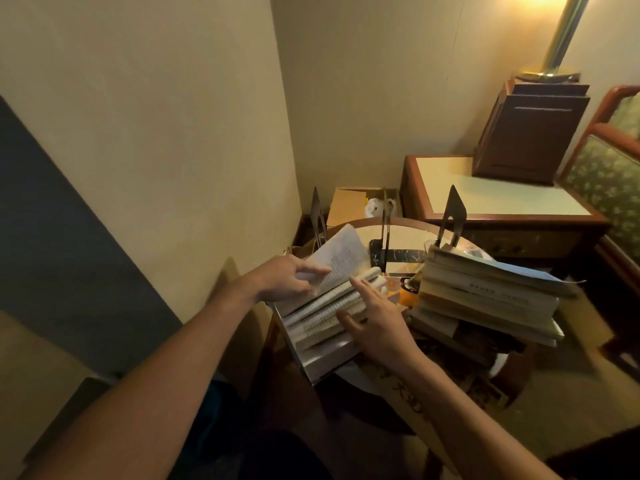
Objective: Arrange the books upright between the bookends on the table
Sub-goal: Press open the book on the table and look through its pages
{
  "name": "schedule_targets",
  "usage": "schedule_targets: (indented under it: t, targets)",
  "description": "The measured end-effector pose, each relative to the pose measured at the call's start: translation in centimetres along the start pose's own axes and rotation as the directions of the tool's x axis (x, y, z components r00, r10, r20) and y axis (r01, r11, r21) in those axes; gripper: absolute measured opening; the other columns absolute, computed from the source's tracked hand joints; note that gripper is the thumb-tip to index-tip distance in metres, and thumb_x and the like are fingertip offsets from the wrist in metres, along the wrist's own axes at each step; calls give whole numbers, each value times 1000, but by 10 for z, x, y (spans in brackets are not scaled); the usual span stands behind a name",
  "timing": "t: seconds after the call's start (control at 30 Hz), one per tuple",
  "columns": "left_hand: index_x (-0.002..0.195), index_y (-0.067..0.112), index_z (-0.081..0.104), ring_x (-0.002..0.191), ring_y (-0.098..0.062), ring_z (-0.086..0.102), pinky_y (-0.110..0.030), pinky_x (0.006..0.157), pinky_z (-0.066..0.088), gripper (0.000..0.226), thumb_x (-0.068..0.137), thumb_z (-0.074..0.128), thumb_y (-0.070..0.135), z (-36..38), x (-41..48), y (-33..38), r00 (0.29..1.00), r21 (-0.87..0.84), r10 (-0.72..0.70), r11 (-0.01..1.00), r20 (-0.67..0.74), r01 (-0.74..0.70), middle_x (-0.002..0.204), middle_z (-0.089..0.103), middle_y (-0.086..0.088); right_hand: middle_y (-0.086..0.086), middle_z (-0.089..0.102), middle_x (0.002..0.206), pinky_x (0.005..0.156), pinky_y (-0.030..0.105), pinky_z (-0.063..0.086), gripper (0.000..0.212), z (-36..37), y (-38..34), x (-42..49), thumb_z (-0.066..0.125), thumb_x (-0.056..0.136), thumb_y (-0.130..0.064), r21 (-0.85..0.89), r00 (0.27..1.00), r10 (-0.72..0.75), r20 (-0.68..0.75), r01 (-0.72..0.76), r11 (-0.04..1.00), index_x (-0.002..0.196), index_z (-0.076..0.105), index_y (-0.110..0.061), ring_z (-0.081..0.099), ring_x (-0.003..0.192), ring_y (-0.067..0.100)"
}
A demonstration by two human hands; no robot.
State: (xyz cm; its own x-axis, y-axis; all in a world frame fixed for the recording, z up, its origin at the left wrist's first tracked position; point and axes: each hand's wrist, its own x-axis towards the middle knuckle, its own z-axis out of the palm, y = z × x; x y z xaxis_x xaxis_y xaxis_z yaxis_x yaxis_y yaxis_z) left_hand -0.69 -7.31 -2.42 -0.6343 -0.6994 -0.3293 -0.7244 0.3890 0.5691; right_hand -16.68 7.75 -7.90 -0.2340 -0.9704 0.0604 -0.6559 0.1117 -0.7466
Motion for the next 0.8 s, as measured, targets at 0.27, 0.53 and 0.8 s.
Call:
schedule_targets:
  t: [0.27,0.53,0.8]
  targets:
    - [134,50,57,137,-22,44,-42,109,43,56,84,77,35,5,12,-23,993,-16,61,998,-97,-63,150,49,3,-1,27,163,115,44,32,73,15,7,0,59,96,-48,-62,996,74,-59,-77,995,157,23,-32,25,149,21]
    - [148,53,37,140,-26,41,-44,111,42,89,71,82,60,10,32,-60,998,-161,-39,986,42,45,158,39,2,-5,-13,167,121,58,14,76,40,16,12,43,95,-66,-62,988,154,20,-152,986,157,6,-44,-11,153,30]
    - [152,50,28,149,-32,24,-52,119,28,108,56,63,85,27,33,-93,990,-268,-131,953,48,139,168,10,-1,-8,-8,167,119,64,12,77,50,26,33,43,84,-78,-86,988,148,32,-145,986,151,13,-55,-6,152,35]
